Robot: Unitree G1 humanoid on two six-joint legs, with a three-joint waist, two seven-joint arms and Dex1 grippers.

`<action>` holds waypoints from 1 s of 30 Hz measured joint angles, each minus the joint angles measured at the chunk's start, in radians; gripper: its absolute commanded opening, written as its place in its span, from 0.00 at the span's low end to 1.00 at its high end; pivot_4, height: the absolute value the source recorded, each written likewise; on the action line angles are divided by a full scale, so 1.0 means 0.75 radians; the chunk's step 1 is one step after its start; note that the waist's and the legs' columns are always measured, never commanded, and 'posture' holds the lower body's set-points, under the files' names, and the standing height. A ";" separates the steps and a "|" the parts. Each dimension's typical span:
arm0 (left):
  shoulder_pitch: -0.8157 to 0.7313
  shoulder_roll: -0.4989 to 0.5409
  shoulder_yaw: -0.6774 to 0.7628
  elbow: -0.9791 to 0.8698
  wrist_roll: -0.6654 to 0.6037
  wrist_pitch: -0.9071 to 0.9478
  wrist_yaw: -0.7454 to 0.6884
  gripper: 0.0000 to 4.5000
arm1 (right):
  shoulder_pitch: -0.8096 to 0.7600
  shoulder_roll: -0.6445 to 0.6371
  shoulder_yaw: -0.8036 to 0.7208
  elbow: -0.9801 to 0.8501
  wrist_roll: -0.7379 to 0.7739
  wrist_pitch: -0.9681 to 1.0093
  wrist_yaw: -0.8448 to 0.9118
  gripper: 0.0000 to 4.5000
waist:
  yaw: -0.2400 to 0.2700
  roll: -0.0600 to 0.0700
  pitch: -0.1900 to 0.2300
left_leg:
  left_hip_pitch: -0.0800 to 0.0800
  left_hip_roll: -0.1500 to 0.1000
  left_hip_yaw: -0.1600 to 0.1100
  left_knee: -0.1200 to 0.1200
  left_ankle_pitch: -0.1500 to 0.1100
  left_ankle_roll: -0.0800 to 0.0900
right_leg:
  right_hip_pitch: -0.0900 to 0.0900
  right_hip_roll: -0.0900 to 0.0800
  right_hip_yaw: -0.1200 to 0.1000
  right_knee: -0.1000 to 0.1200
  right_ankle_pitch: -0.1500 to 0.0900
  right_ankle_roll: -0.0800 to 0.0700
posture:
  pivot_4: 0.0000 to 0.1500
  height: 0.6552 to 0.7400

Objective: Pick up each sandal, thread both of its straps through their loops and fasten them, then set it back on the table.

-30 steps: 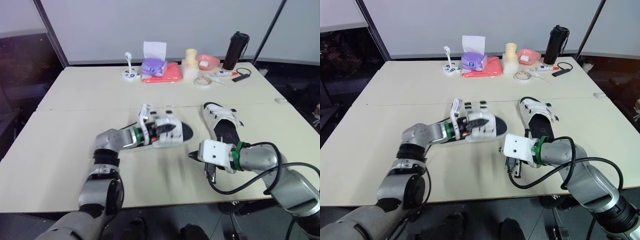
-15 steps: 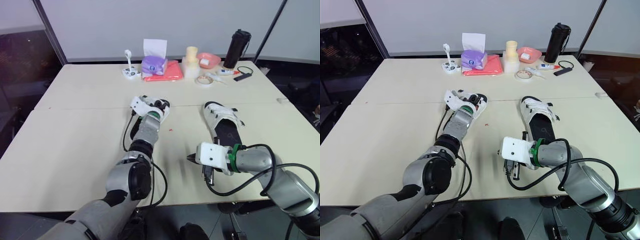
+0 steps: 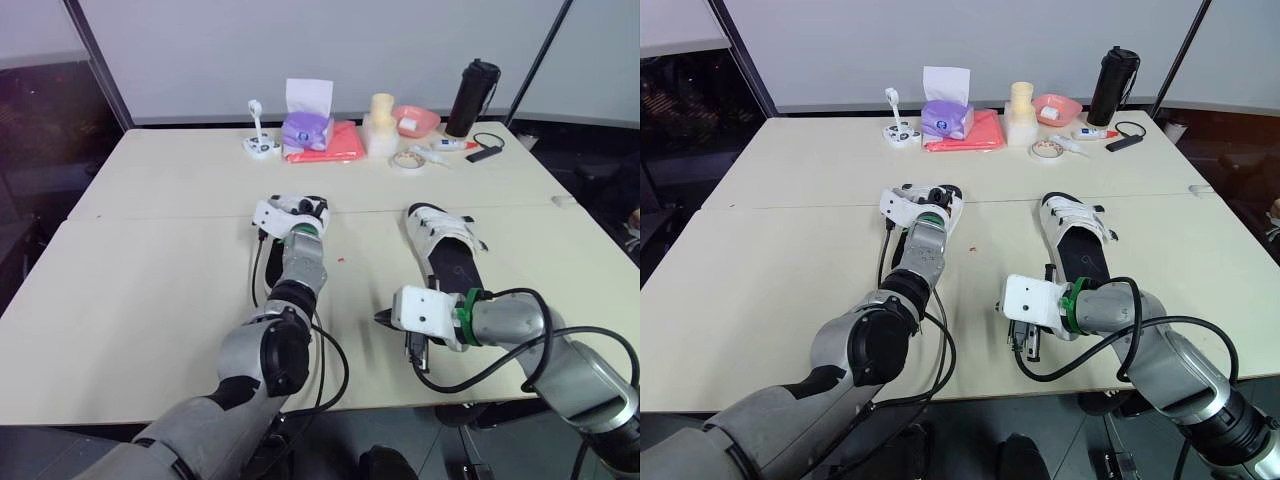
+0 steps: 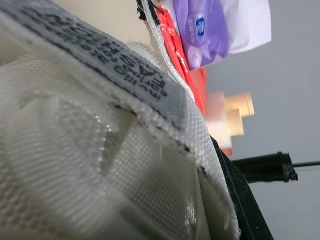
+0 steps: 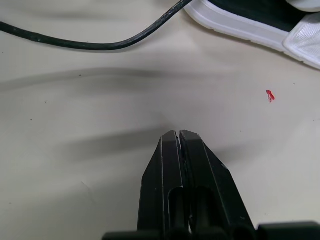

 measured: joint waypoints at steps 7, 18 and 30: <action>0.004 0.000 -0.001 0.023 0.000 -0.034 -0.016 0.63 | 0.000 -0.007 0.002 -0.016 0.002 0.014 0.030 0.00 | 0.000 0.000 0.000 | 0.000 0.000 0.000 0.004 0.000 0.001 | 0.001 0.000 0.000 0.001 0.000 0.001 | 1.00 0.93; 0.041 0.013 -0.072 -0.007 0.069 0.065 -0.021 0.99 | -0.015 -0.009 0.015 -0.012 -0.001 0.001 0.048 0.00 | -0.001 0.000 0.000 | 0.000 0.000 0.000 0.007 -0.001 0.001 | 0.002 0.001 0.000 0.003 0.001 0.001 | 1.00 0.93; 0.324 0.069 -0.273 -0.660 0.093 0.480 0.241 0.99 | -0.027 0.007 0.058 0.046 0.001 -0.066 0.052 0.00 | -0.006 0.001 0.000 | 0.000 0.000 -0.001 0.009 -0.001 0.001 | 0.001 0.001 0.002 0.006 0.001 0.001 | 1.00 0.93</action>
